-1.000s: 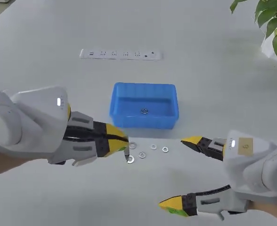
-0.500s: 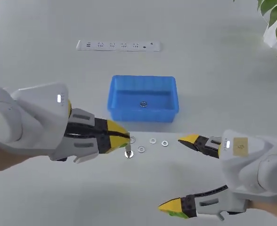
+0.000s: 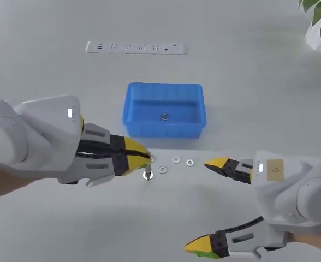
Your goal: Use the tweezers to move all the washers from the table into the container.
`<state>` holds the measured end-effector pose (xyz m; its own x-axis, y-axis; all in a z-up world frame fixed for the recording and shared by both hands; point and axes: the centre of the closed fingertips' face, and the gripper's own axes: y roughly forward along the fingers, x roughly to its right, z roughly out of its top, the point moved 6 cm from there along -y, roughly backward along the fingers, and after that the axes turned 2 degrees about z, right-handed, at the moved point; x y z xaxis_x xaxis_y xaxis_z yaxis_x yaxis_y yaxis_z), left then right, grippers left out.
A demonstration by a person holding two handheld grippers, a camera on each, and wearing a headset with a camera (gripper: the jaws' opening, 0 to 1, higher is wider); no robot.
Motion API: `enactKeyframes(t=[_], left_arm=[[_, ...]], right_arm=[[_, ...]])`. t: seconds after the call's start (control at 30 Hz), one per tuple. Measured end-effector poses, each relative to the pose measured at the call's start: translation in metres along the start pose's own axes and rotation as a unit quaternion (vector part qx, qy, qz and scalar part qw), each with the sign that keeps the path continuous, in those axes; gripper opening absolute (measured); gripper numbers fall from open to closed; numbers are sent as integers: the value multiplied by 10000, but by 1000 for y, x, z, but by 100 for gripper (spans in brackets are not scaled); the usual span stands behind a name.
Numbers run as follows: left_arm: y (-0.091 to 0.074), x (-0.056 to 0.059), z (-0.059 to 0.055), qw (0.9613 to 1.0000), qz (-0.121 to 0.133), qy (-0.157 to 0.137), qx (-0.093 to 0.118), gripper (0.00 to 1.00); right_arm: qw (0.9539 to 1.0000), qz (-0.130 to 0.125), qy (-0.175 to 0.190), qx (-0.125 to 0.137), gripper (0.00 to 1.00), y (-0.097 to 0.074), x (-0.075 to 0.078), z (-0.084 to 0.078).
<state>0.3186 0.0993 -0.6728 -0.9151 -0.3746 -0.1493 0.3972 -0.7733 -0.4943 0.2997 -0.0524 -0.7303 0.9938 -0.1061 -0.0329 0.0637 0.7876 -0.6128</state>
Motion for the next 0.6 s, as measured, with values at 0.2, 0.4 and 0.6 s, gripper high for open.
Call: enactKeyframes(t=[0.2,0.4,0.6], left_arm=[[1,1,-1,10000,-38,-27,35,5],[0,-1,-1,9999,-106,-88,55,5],[-2,-1,-3,9997,-180,-146,71,5]], right_arm=[[10000,37,-19,-9,87,2,2,4],[9999,109,-56,104,84,11,10,14],[9990,336,-233,177,73,26,16,30]])
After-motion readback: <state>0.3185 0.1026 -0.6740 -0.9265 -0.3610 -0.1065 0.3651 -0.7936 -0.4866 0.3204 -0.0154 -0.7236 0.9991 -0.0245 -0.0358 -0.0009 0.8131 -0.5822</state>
